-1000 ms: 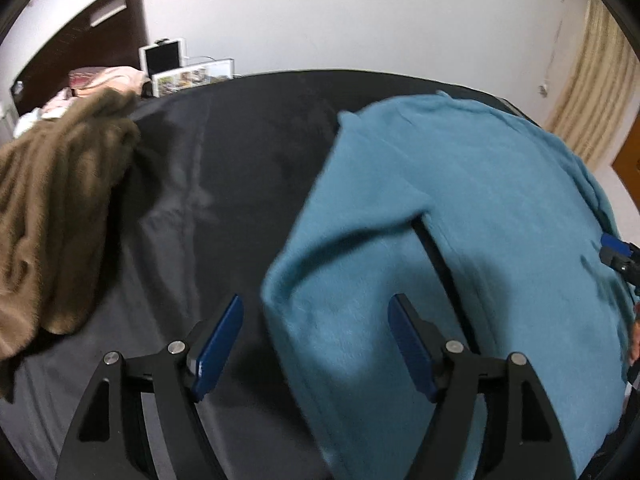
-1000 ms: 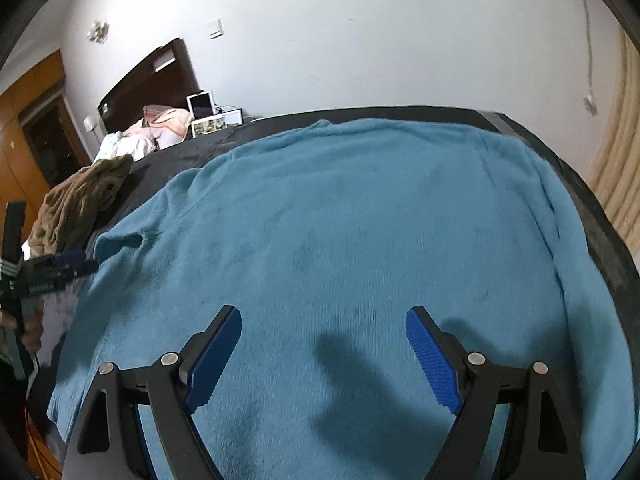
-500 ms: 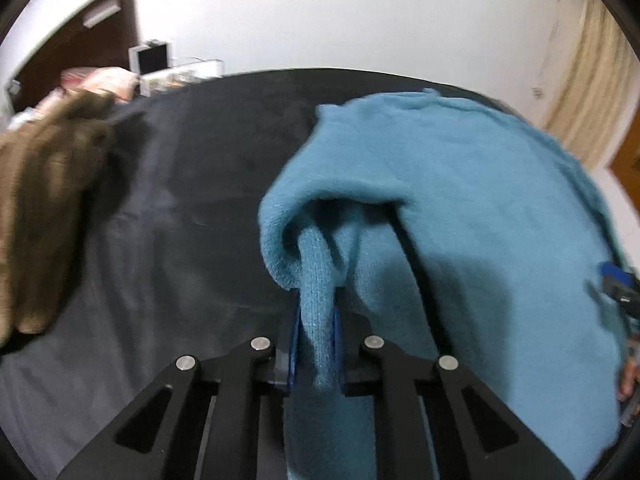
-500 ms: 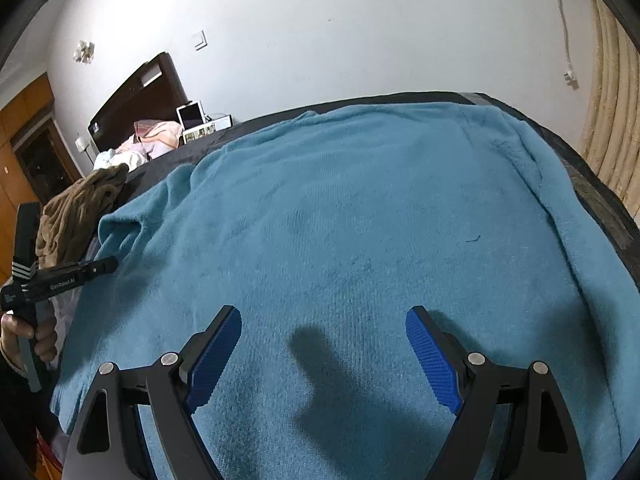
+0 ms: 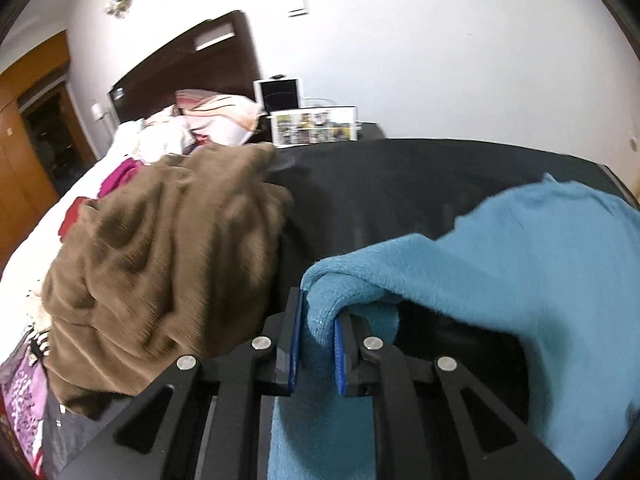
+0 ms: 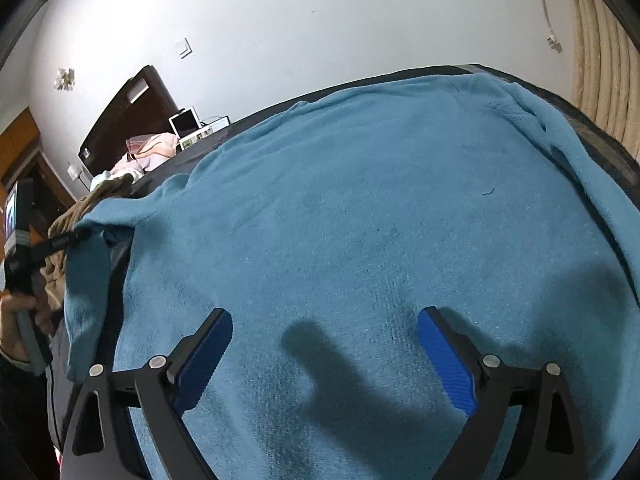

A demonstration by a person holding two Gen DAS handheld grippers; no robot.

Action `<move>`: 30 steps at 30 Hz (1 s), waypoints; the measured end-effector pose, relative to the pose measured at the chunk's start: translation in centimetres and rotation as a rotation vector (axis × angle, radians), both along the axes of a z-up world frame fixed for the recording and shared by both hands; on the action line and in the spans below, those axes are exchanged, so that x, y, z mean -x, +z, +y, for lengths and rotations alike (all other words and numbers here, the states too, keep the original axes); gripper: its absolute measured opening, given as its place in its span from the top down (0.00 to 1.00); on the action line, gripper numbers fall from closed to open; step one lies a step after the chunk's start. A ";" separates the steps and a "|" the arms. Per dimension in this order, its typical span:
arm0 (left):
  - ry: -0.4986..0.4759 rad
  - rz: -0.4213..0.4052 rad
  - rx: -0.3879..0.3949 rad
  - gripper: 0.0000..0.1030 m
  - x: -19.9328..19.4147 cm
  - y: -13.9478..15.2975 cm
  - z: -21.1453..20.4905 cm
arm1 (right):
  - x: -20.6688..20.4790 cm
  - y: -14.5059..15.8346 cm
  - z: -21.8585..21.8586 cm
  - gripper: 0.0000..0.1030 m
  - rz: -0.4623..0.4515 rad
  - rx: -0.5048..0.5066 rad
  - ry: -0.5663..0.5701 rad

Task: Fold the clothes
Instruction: 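Smooth the spread sweater with the right gripper while the left gripper tugs its edge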

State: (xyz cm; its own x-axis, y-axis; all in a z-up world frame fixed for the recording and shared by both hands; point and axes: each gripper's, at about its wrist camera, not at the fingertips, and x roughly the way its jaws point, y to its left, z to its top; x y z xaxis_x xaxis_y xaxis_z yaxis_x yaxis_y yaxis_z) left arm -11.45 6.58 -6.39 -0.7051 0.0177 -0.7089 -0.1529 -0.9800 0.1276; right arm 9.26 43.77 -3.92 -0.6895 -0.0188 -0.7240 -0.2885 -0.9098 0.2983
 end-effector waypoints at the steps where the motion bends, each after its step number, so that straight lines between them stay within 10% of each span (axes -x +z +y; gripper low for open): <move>1: 0.016 -0.014 0.012 0.81 0.3 -0.2 -0.4 | 0.1 0.0 -0.7 0.05 0.003 0.005 0.003; 9: 0.101 -0.055 0.022 0.33 -2.2 -2.2 -5.8 | 0.0 0.0 -2.0 0.01 0.036 0.058 0.019; 20: -0.006 -0.121 0.015 0.25 -5.7 -3.0 -9.9 | -2.9 0.8 2.1 0.01 0.049 0.090 0.044; 30: 0.024 -0.222 -0.110 0.25 -5.9 -2.9 -12.4 | -10.9 3.8 17.9 0.01 0.013 -0.076 -0.386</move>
